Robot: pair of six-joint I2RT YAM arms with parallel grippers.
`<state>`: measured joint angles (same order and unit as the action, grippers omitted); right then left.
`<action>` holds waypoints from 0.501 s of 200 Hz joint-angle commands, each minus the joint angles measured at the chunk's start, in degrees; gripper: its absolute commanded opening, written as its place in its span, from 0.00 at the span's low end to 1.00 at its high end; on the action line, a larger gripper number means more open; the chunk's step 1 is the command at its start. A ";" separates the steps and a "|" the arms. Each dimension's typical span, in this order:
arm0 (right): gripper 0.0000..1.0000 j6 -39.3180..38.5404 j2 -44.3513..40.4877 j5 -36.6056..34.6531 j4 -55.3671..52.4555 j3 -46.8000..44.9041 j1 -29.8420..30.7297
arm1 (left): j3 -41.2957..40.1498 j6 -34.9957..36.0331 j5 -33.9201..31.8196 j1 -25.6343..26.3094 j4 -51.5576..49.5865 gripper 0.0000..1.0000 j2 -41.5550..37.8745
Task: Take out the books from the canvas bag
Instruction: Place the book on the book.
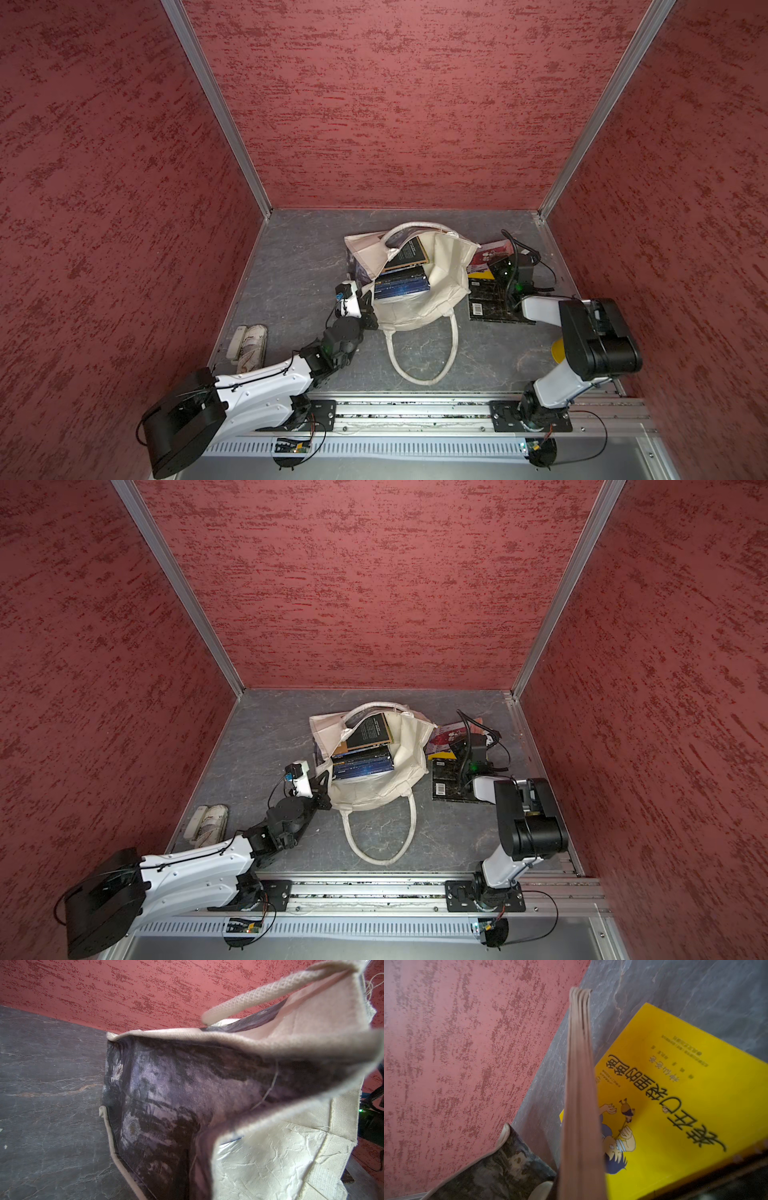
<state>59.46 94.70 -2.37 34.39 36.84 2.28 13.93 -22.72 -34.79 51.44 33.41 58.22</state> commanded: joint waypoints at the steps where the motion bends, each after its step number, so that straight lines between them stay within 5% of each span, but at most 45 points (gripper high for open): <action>1: 0.00 2.22 1.45 0.39 4.76 1.34 -0.87 | 1.37 -0.04 -0.73 -0.51 -1.06 0.00 0.35; 100: 0.00 -1.09 7.87 5.15 -4.41 8.14 -4.15 | 1.54 -0.06 -0.73 -0.47 -1.06 0.00 0.53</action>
<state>60.18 102.04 1.10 34.22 43.05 -1.56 14.37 -22.70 -34.76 51.44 33.39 58.61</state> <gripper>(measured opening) 0.083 0.064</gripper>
